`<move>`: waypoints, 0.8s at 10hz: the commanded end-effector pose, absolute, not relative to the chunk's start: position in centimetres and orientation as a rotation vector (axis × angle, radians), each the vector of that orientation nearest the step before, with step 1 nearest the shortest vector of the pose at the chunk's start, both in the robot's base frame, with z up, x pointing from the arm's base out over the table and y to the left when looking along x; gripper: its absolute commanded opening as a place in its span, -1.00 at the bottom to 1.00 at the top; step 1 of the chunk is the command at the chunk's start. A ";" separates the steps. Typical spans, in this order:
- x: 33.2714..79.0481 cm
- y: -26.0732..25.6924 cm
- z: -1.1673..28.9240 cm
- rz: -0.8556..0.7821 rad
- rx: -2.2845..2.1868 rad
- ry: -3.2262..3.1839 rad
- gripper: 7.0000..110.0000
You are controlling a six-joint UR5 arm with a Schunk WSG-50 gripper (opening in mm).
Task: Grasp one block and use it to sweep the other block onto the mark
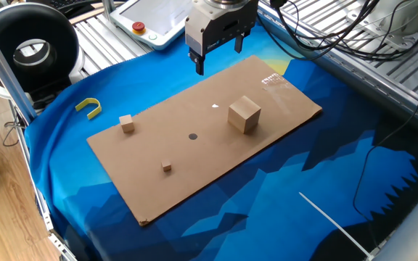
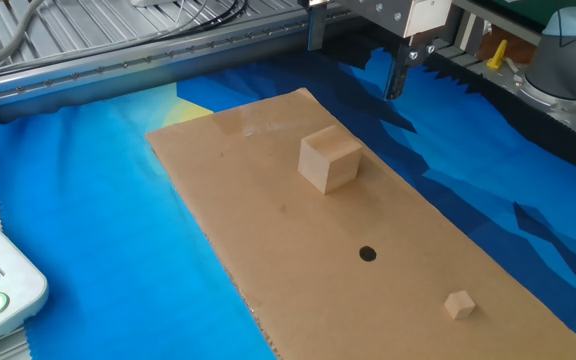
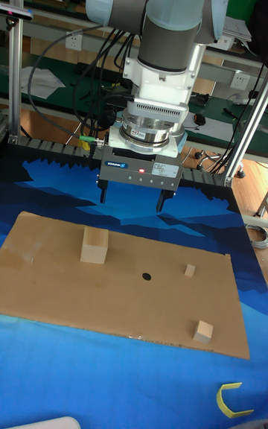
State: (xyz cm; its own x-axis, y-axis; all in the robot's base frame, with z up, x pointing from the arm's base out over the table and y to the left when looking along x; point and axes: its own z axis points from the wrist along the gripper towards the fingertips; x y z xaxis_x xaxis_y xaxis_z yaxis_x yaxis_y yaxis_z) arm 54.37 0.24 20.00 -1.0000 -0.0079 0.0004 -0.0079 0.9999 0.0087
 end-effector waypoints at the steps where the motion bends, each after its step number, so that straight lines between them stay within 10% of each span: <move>1: 58.1 3.3 20.4 -0.222 -0.320 -3.255 0.98; 2: 58.1 3.2 20.4 -0.222 -0.320 -3.255 0.98; 3: 58.1 3.2 20.4 -0.222 -0.320 -3.255 -1.00; 8: 58.1 3.2 20.3 -0.219 -0.322 -3.255 -1.00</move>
